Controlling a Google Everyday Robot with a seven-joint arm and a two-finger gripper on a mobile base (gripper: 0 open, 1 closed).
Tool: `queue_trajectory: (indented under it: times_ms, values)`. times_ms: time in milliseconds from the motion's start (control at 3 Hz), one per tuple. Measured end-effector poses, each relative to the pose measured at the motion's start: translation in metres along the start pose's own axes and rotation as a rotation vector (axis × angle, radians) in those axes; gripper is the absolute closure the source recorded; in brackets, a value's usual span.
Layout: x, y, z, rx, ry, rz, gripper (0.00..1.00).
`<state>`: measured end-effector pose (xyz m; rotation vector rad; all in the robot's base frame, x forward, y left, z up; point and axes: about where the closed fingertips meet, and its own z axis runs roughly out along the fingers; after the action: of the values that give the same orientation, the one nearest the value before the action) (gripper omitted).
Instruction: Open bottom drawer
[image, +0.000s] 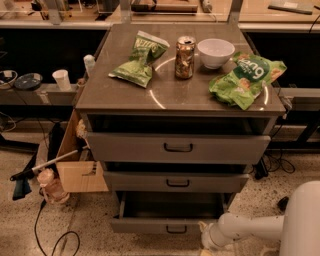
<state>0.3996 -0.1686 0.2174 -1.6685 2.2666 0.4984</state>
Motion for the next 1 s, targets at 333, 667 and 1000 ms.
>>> queue_trajectory:
  times_ms: [333, 667, 1000]
  values:
    - [0.000, 0.000, 0.000, 0.000, 0.000, 0.000, 0.00]
    - [-0.006, -0.014, 0.001, 0.004, -0.005, 0.001, 0.00]
    - [-0.008, -0.039, 0.014, -0.011, 0.008, 0.012, 0.00]
